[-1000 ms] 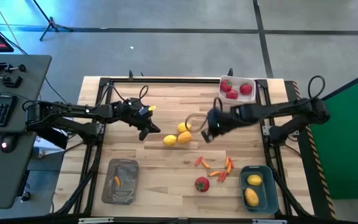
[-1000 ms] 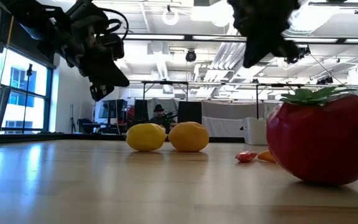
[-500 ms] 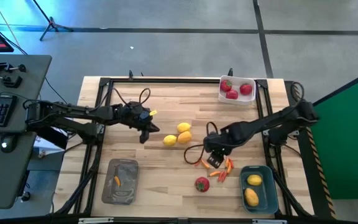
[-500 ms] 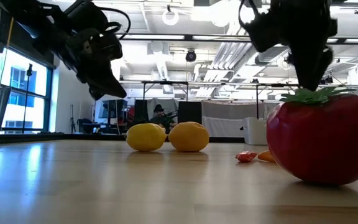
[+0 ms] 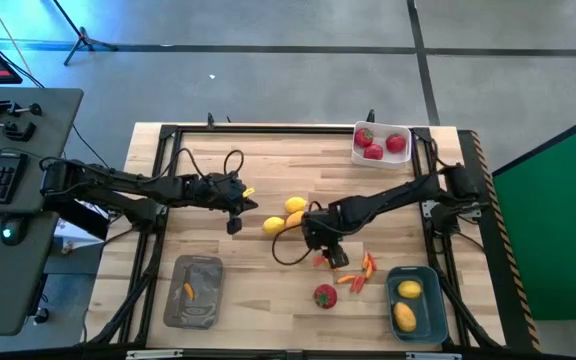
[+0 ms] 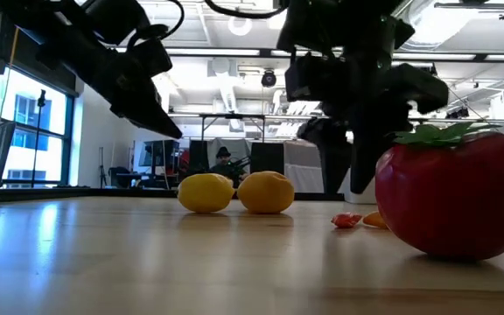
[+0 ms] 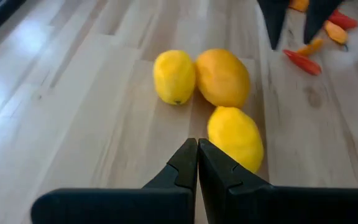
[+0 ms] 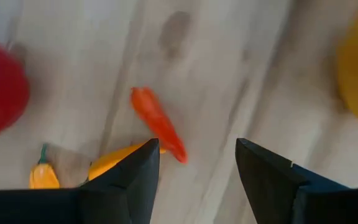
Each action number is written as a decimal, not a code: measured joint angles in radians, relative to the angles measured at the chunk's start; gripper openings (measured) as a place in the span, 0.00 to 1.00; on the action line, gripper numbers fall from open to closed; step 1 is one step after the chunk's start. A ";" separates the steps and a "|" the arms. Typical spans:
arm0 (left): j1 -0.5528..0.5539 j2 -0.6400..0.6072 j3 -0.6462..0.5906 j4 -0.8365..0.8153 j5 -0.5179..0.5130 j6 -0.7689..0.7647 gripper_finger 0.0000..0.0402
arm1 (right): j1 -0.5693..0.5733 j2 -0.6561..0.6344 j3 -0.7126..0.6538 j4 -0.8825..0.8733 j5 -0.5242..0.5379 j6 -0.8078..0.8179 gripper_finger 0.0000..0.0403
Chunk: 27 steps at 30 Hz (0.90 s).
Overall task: Sort produce into baskets
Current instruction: Put the orange chili pepper into the black bin
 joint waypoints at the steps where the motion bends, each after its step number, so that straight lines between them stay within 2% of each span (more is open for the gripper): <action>1: -0.002 0.000 0.000 0.002 -0.005 -0.004 0.00 | 0.000 0.007 0.000 0.004 -0.015 -0.036 0.49; 7: -0.033 0.000 0.000 -0.030 -0.056 -0.041 0.00 | 0.002 0.046 0.000 0.045 -0.052 -0.177 0.49; 14: -0.051 0.000 0.000 -0.050 -0.126 -0.106 0.00 | 0.001 0.099 0.004 0.072 -0.059 -0.192 0.43; 21: -0.051 0.000 0.000 -0.067 -0.004 -0.171 0.00 | 0.000 0.097 0.002 0.128 -0.071 -0.078 0.24; 27: -0.056 0.000 0.000 -0.068 0.051 -0.220 0.00 | 0.004 0.101 0.000 0.328 -0.054 0.021 0.03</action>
